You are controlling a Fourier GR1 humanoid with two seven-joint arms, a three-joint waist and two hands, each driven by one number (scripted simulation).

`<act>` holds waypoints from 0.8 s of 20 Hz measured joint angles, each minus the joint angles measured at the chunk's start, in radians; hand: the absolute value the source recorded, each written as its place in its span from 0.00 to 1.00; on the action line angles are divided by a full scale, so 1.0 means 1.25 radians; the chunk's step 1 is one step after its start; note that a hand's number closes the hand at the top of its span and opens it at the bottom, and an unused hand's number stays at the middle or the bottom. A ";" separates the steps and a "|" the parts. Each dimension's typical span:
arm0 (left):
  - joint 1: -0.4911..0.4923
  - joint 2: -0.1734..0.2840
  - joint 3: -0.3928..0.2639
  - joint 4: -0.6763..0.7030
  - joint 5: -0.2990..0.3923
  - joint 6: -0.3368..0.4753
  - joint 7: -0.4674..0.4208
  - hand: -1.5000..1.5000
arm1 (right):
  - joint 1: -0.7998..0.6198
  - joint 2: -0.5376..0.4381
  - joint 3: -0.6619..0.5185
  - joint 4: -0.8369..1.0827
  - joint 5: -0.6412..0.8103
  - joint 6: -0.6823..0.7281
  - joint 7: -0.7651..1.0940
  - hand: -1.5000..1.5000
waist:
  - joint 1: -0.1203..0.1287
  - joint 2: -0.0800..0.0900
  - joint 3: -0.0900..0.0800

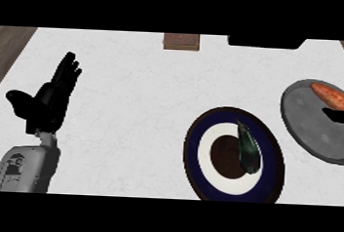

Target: Pick the sweet potato from the plate and place it in the pan

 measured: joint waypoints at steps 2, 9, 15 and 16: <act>0.006 0.003 0.002 -0.003 0.002 -0.004 -0.005 0.50 | -0.001 -0.006 -0.019 0.045 -0.022 0.010 -0.055 0.00 | 0.003 0.001 0.000; 0.009 0.019 0.021 0.019 0.010 -0.015 -0.021 0.50 | 0.004 0.003 -0.097 0.063 -0.120 -0.029 -0.240 0.00 | -0.009 -0.005 -0.001; 0.042 0.014 0.023 -0.015 0.011 -0.007 -0.009 0.50 | 0.071 0.038 -0.167 -0.035 -0.249 0.038 -0.338 0.00 | -0.030 -0.015 -0.004; 0.052 0.018 0.027 -0.018 0.013 -0.010 -0.011 0.50 | 0.090 0.050 -0.169 -0.062 -0.266 0.064 -0.341 0.00 | -0.035 -0.017 -0.005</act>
